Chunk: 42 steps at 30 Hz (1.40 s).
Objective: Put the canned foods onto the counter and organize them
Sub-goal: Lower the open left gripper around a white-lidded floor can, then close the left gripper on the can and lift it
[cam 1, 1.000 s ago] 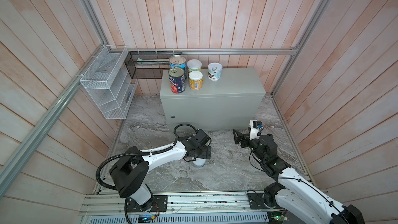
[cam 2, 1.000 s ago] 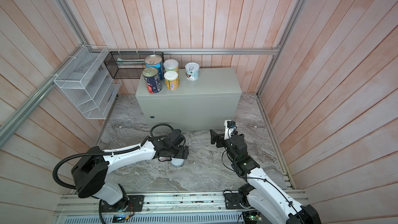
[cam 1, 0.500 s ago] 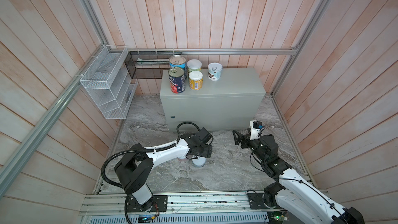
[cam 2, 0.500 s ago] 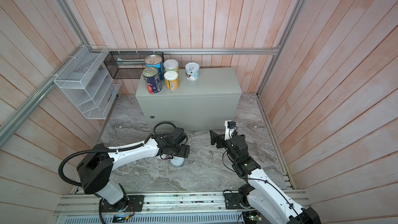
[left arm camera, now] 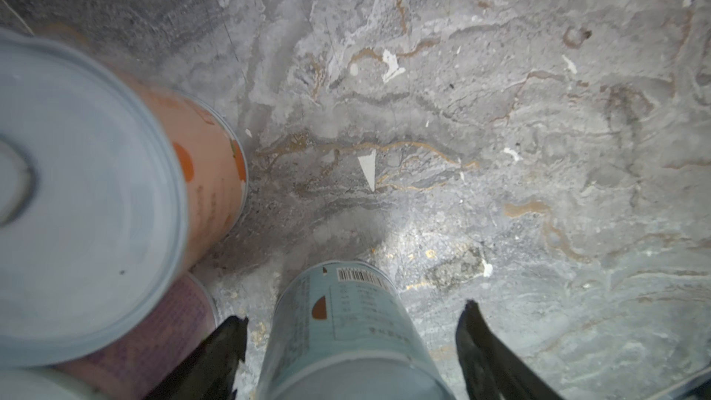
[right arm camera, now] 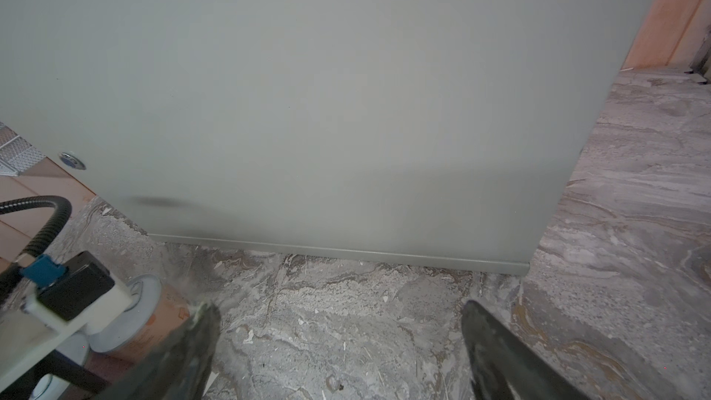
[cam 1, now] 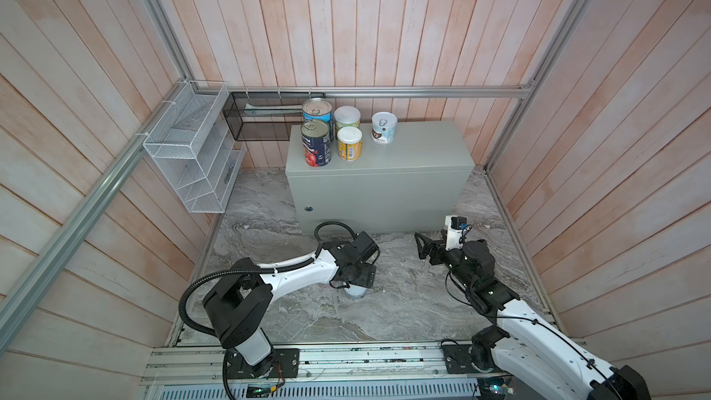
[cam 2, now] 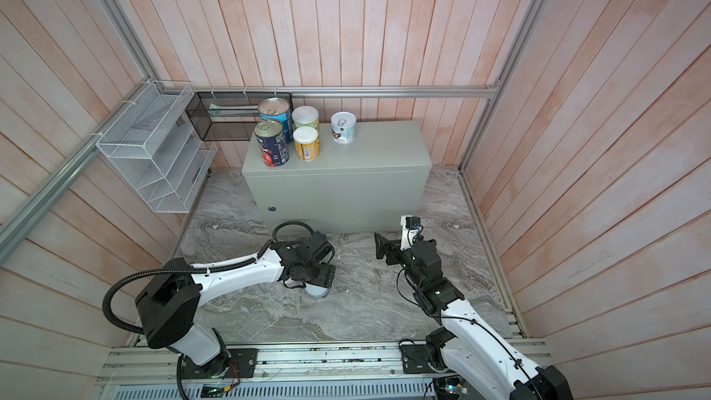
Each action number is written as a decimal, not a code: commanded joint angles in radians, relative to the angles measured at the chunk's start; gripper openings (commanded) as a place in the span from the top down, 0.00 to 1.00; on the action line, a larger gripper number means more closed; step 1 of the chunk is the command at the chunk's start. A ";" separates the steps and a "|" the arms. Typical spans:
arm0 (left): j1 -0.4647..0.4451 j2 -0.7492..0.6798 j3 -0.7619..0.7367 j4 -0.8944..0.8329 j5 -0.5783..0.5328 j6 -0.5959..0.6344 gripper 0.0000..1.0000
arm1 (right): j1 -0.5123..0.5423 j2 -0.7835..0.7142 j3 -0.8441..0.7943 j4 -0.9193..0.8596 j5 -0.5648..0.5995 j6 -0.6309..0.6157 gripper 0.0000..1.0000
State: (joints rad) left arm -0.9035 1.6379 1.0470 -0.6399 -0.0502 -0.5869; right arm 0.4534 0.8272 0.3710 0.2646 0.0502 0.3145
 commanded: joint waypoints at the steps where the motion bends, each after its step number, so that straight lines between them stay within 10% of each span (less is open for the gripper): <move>1: -0.012 -0.015 -0.011 -0.021 -0.037 0.014 0.14 | -0.007 0.012 -0.004 0.012 -0.006 0.009 0.02; 33: -0.087 0.011 -0.005 -0.142 -0.103 0.005 0.17 | -0.009 0.092 0.017 0.044 -0.029 0.021 0.02; 42: -0.087 -0.003 0.004 -0.116 -0.078 0.012 0.42 | -0.008 0.115 0.027 0.050 -0.056 0.022 0.02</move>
State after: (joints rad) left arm -0.9878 1.6440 1.0451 -0.7521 -0.1318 -0.5755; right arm 0.4496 0.9405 0.3714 0.2955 0.0181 0.3309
